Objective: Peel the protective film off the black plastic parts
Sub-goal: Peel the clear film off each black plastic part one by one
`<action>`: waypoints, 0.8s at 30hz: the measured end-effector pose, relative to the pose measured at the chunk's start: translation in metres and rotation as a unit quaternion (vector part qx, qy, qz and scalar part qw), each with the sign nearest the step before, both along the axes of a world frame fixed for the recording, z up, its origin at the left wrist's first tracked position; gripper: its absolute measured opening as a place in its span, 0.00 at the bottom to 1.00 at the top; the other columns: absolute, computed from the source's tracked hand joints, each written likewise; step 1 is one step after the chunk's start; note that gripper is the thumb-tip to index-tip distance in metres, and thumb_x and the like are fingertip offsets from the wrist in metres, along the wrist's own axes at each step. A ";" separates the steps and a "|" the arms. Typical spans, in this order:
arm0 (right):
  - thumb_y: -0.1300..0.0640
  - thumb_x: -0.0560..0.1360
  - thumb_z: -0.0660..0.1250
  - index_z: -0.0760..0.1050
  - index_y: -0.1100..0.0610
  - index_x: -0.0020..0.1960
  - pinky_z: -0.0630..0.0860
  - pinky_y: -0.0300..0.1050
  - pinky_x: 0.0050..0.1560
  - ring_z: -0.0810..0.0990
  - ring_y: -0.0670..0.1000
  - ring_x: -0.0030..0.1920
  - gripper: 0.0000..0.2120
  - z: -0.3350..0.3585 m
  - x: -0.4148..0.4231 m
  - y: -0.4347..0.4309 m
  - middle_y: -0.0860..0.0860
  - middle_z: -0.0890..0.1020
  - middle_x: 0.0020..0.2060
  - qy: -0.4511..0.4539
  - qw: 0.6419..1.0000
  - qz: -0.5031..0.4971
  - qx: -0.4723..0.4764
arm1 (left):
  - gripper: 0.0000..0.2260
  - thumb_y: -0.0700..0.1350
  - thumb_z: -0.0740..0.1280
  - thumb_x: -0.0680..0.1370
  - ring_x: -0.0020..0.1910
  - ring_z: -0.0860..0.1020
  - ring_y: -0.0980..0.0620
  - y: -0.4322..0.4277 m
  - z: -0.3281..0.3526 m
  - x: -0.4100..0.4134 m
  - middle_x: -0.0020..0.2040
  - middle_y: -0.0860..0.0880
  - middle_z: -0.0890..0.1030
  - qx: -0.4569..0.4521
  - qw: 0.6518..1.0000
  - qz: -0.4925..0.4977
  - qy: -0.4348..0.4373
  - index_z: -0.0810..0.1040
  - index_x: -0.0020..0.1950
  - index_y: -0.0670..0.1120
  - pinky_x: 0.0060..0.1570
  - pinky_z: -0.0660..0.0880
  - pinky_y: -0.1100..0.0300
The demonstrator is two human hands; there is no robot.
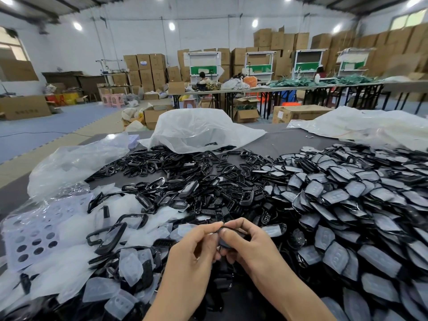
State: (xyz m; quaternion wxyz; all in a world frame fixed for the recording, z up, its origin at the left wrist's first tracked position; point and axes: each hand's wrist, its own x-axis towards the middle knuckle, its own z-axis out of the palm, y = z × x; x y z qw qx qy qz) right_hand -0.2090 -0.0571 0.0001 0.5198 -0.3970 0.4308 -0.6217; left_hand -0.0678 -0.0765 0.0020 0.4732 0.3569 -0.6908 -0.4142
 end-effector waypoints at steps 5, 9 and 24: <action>0.50 0.62 0.74 0.76 0.46 0.33 0.71 0.40 0.31 0.77 0.51 0.32 0.06 0.004 -0.002 0.001 0.54 0.81 0.34 0.025 1.000 0.001 -0.001 | 0.13 0.44 0.63 0.81 0.44 0.82 0.60 0.000 0.009 0.003 0.45 0.61 0.82 -0.122 0.989 0.009 -0.089 0.80 0.59 0.60 0.45 0.73 0.73; 0.60 0.72 0.70 0.69 0.50 0.32 0.73 0.43 0.35 0.72 0.51 0.31 0.15 0.001 -0.004 -0.001 0.56 0.73 0.32 -0.003 0.999 -0.049 -0.004 | 0.11 0.51 0.60 0.84 0.51 0.80 0.67 0.001 0.007 0.008 0.54 0.66 0.80 -0.236 0.958 0.036 -0.160 0.78 0.62 0.59 0.48 0.74 0.71; 0.66 0.75 0.68 0.68 0.51 0.32 0.73 0.39 0.29 0.72 0.50 0.30 0.18 0.004 -0.005 -0.001 0.54 0.73 0.31 -0.066 0.996 -0.065 0.001 | 0.12 0.45 0.63 0.80 0.32 0.74 0.62 0.010 0.002 0.000 0.35 0.61 0.78 -0.213 0.966 0.054 -0.135 0.78 0.55 0.63 0.35 0.69 0.72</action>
